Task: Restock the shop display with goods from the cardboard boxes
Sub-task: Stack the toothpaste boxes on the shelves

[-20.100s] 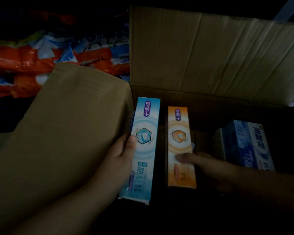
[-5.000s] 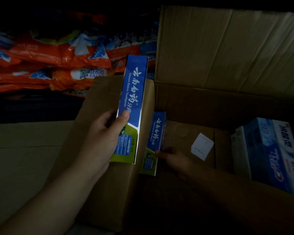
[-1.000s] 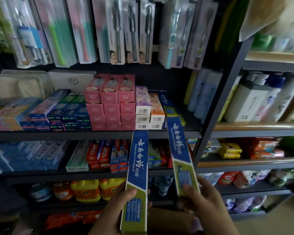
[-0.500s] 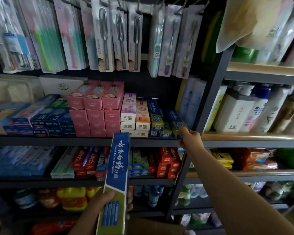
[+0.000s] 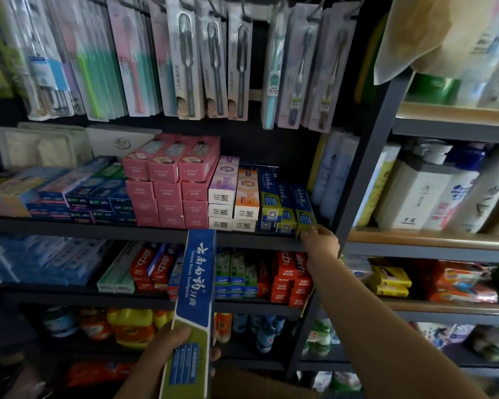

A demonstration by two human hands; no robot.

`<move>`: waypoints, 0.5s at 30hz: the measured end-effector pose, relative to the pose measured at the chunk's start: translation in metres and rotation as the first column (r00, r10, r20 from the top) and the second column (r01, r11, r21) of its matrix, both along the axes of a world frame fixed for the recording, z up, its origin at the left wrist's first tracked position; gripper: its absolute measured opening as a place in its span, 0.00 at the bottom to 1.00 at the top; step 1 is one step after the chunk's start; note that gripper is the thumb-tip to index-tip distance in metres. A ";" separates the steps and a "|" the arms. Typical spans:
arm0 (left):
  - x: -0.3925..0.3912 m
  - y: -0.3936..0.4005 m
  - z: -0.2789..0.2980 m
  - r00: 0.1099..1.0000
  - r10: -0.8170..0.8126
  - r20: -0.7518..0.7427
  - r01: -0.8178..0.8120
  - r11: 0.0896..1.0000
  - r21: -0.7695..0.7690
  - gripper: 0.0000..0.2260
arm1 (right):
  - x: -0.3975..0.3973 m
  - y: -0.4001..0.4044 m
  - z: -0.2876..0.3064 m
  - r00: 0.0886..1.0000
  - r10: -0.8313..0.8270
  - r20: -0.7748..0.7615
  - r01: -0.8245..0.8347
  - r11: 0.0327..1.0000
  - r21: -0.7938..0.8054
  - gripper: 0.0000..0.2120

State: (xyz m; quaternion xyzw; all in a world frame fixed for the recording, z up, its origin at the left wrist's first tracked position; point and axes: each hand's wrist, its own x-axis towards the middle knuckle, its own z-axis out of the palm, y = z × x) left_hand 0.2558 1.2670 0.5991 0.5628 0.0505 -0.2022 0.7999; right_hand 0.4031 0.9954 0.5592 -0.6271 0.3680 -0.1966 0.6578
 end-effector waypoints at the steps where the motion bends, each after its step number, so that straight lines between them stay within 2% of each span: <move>1: 0.007 0.008 -0.007 1.000 -0.026 0.017 0.027 0.999 -0.033 0.21 | 0.000 -0.001 -0.001 1.000 0.019 0.007 -0.019 1.000 0.004 0.16; 2: 0.010 0.002 -0.012 0.997 0.044 -0.065 -0.043 0.999 0.007 0.18 | -0.002 -0.003 -0.001 0.999 0.041 0.020 -0.041 0.999 0.005 0.16; 3: 0.005 0.005 -0.010 0.999 -0.023 -0.042 0.021 0.998 -0.053 0.14 | -0.004 -0.003 0.000 0.998 0.067 0.014 -0.068 0.998 0.011 0.17; 6: -0.002 0.001 -0.013 0.996 0.036 -0.076 -0.035 0.999 0.021 0.16 | -0.024 0.002 0.008 0.992 0.127 0.021 -0.127 0.992 -0.029 0.21; 8: 0.000 -0.002 -0.021 0.995 0.037 -0.097 -0.032 0.998 0.046 0.31 | -0.057 0.024 0.019 0.975 0.222 -0.004 -0.222 0.971 -0.089 0.23; 9: 0.001 -0.001 -0.026 0.993 0.015 -0.116 -0.009 0.999 0.045 0.41 | -0.080 0.039 0.025 0.949 0.314 -0.027 -0.315 0.940 -0.134 0.19; 10: 0.002 -0.001 -0.029 0.991 -0.005 -0.134 0.012 0.999 0.050 0.46 | -0.105 0.055 0.028 0.895 0.436 -0.090 -0.445 0.879 -0.170 0.13; 12: -0.003 -0.005 -0.027 0.992 -0.028 -0.120 0.033 0.999 0.043 0.41 | -0.154 0.087 0.032 0.715 0.662 -0.222 -0.697 0.700 -0.155 0.09; 14: -0.005 -0.012 -0.031 0.996 -0.025 -0.081 0.026 0.999 0.019 0.38 | -0.190 0.111 0.035 0.580 0.769 -0.269 -0.807 0.586 -0.066 0.10; 15: -0.005 -0.017 -0.031 0.997 -0.022 -0.076 0.024 0.999 0.022 0.37 | -0.199 0.117 0.034 0.556 0.787 -0.267 -0.822 0.569 -0.034 0.11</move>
